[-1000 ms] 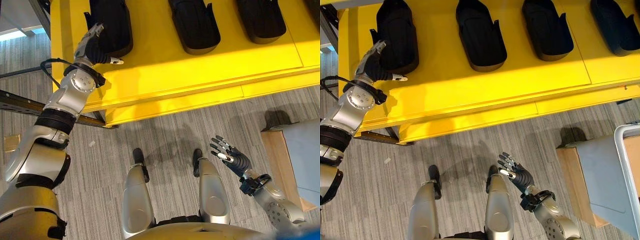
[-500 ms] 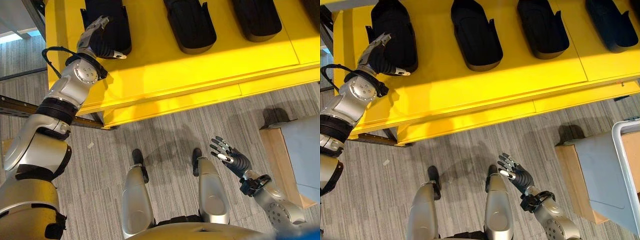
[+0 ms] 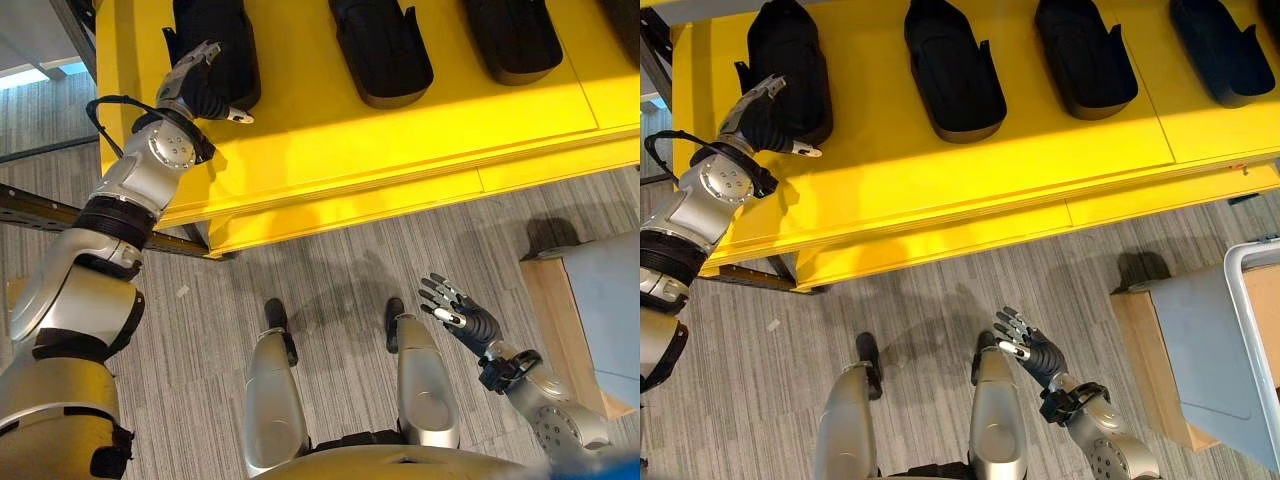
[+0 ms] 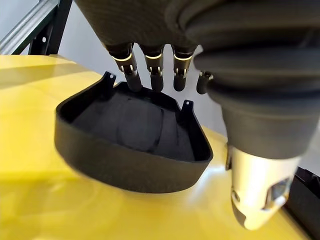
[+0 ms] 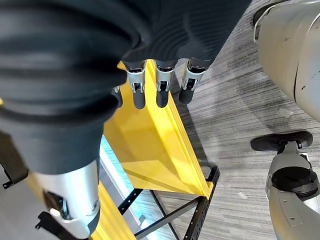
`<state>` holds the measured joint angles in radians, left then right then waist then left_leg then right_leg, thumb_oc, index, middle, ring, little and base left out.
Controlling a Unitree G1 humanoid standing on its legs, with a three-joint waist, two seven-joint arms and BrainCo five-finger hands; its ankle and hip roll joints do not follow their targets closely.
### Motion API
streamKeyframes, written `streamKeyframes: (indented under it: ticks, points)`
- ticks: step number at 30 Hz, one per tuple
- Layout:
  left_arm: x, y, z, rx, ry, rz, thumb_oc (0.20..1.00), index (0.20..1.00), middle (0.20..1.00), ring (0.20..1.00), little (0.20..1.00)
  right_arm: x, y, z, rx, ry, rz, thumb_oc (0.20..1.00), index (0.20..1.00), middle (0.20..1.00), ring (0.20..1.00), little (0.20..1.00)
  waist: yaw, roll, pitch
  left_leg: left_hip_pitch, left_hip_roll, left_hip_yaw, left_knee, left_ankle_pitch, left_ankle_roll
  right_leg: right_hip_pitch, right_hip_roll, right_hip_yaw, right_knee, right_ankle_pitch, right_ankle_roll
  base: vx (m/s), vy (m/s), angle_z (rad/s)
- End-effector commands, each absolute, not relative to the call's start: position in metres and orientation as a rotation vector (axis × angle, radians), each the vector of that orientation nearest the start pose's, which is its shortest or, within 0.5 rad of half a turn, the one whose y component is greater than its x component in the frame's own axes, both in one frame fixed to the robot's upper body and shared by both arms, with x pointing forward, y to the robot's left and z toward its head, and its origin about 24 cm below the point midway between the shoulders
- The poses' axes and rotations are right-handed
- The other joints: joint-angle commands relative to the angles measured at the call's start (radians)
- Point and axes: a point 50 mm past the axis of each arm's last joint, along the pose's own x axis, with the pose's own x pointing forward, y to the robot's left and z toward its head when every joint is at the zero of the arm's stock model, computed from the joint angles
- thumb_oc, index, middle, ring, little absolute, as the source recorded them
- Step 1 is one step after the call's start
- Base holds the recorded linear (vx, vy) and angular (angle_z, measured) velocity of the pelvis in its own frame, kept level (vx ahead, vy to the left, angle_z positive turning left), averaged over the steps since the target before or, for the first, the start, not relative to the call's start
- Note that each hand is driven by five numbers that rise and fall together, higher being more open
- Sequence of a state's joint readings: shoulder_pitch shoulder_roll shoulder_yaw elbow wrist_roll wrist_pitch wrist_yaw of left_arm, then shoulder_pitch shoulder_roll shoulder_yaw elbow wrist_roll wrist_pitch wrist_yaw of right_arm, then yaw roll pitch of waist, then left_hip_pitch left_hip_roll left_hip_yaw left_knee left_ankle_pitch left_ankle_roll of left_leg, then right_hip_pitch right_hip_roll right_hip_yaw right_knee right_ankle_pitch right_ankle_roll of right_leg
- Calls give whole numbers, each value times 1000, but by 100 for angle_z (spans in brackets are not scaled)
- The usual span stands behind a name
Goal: Move parts from the plastic box to the shelf.
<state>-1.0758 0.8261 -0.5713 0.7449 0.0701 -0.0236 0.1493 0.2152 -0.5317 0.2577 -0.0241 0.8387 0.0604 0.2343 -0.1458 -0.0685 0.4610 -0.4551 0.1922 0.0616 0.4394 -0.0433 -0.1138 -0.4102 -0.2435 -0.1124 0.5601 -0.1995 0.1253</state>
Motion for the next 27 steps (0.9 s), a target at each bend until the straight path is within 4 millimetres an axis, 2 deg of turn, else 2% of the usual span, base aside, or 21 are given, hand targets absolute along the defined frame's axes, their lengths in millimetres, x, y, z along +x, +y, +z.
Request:
streamKeyframes:
  ticks: [1, 8, 17, 27]
  points:
    - [391, 257, 249, 1105, -252, 208, 1000, 1000, 1000, 1000, 1000, 184, -190, 6, 375, 333, 398, 1000, 1000, 1000, 1000, 1000, 9, -3, -45, 7, 47, 19, 67, -71, -9, 37, -27, -14, -24, 10, 20, 0, 0, 0]
    - [394, 257, 245, 1144, -209, 190, 1000, 1000, 1000, 1000, 1000, 183, -190, 7, 370, 337, 409, 1000, 1000, 1000, 1000, 1000, 8, -2, -41, 9, 46, 19, 66, -70, -9, 36, -28, -12, -19, 10, 20, 0, 0, 0]
    - [399, 254, 250, 1229, -156, 145, 1000, 1000, 1000, 1000, 1000, 182, -190, 5, 358, 355, 425, 1000, 1000, 1000, 1000, 1000, 5, 3, -40, 15, 45, 18, 67, -70, -8, 42, -29, -8, -18, 11, 21, 0, -2, -1]
    - [404, 255, 239, 1270, -62, 108, 1000, 1000, 1000, 1000, 1000, 182, -190, 4, 346, 365, 443, 1000, 1000, 1000, 1000, 1000, 1, 5, -44, 17, 46, 18, 71, -69, -9, 42, -29, -7, -13, 12, 21, 0, -1, 0]
